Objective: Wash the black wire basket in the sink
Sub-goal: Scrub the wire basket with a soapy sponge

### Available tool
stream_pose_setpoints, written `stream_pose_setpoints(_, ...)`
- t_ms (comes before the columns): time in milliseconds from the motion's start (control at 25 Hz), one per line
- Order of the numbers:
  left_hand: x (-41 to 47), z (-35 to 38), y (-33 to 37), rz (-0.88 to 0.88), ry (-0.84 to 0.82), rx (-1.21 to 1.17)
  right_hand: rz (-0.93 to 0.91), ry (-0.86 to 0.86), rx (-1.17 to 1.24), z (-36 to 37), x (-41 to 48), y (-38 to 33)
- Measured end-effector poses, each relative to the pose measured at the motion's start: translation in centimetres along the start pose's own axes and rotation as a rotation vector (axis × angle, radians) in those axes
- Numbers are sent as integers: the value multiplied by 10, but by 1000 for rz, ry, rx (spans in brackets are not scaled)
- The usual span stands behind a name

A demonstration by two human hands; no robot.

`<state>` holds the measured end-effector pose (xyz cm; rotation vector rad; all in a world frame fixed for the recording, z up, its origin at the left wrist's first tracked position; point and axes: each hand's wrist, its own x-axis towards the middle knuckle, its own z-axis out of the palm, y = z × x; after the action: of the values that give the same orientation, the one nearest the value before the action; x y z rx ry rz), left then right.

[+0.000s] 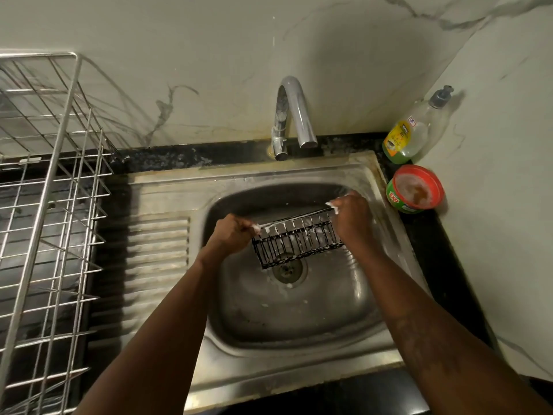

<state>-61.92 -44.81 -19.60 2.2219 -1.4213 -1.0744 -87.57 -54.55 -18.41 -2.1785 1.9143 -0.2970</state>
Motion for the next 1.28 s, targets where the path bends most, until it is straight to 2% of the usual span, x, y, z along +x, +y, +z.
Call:
stream_pose_setpoints(80,1,1,-1,3,-6,-6,81,51,12,-2,3,7)
stream_pose_setpoints(160,3,1,-3,11,-17,14,108,24,75,2,-7,-13)
stream_pose_setpoints(240,4,1,-5,21,-31,39,-19,-86,188,17,-29,-48)
stream_pose_setpoints(320,5,1,-5,8,-39,25,-237,-202,254,28,-52,-82)
stream_pose_setpoints(400,6,1,-6,4,-40,15,-308,-168,304,36,-59,-96)
stream_pose_setpoints(480,6,1,-6,18,-30,20,-293,-134,306,42,-62,-90)
stream_pose_setpoints(520,7,0,-5,24,-21,12,-341,-152,289,42,-68,-82)
stream_pose_setpoints(680,10,-1,-5,49,-24,20,-660,-237,181,41,-91,-51)
stream_pose_setpoints(760,10,-1,-5,45,-27,30,-687,-188,194,42,-82,-56)
stream_pose_setpoints(920,11,0,-7,46,-30,77,-617,-106,275,44,-60,-98)
stream_pose_setpoints(1200,14,3,-8,31,6,-2,-768,-276,202,50,-90,-67)
stream_pose_setpoints(1280,13,3,-7,37,-8,12,-776,-258,169,50,-81,-66)
